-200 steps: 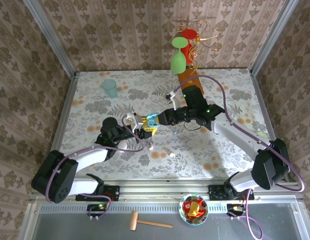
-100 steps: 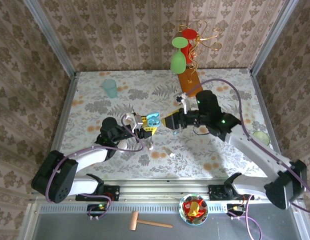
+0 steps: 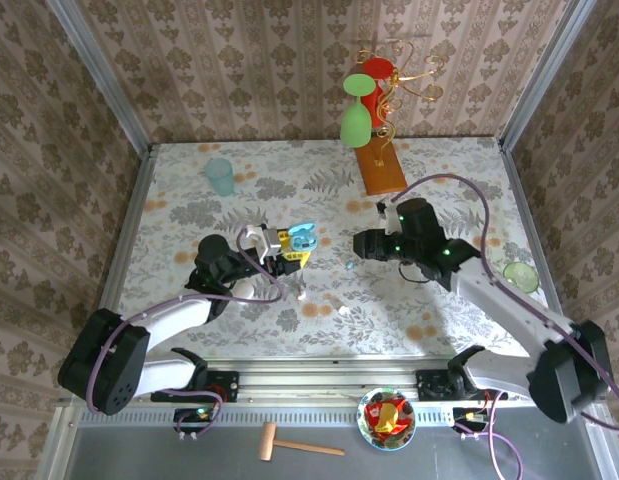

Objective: Insert wireless bluetooth earbuds into charging case

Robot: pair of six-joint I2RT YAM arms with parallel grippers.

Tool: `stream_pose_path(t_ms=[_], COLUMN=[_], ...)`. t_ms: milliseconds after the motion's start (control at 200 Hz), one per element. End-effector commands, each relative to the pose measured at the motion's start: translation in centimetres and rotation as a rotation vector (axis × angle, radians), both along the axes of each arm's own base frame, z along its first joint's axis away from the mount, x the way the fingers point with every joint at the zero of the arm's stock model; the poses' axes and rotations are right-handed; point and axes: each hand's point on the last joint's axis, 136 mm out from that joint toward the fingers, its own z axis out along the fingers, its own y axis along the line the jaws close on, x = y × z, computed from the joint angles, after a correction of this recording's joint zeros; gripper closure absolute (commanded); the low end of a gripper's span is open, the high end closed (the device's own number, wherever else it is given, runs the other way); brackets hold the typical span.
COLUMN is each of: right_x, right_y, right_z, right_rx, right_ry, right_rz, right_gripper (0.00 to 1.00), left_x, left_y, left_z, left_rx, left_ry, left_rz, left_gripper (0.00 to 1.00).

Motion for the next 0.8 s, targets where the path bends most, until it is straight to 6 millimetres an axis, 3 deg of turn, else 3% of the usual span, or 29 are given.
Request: stream_pose_path(t_ms=[0,270,425,650,795], right_x=[1.6,5.0,6.6,5.2,3.6], right_y=[-1.3,3.1,4.3,4.8,4.4], right_z=[-3.2,-9.5,-12.2,-15.0,-15.5], right_rx=[-0.122,-0.156,-0.19,-0.183,-0.17], right_ry=[0.108,0.262,0.305,0.395,0.416], right_rz=[-0.1,0.066,0.121,0.172,0.18], right_gripper=[0.47,0.51,0.51,0.53,0.56], left_x=[-0.2,-0.6,-0.7,-0.8,-0.8], left_y=[0.3,0.3,0.4,0.3,0.2], left_z=[1.2,1.4,1.6,1.2,1.2], left_rx=[-0.023,-0.036,-0.045,-0.039,-0.039], left_ry=[-0.034,-0.033,-0.03,-0.017,-0.018], left_rz=[-0.005,-0.008,-0.007,-0.005,-0.006], left_gripper=[0.79,0.79,0.79,0.79,0.79])
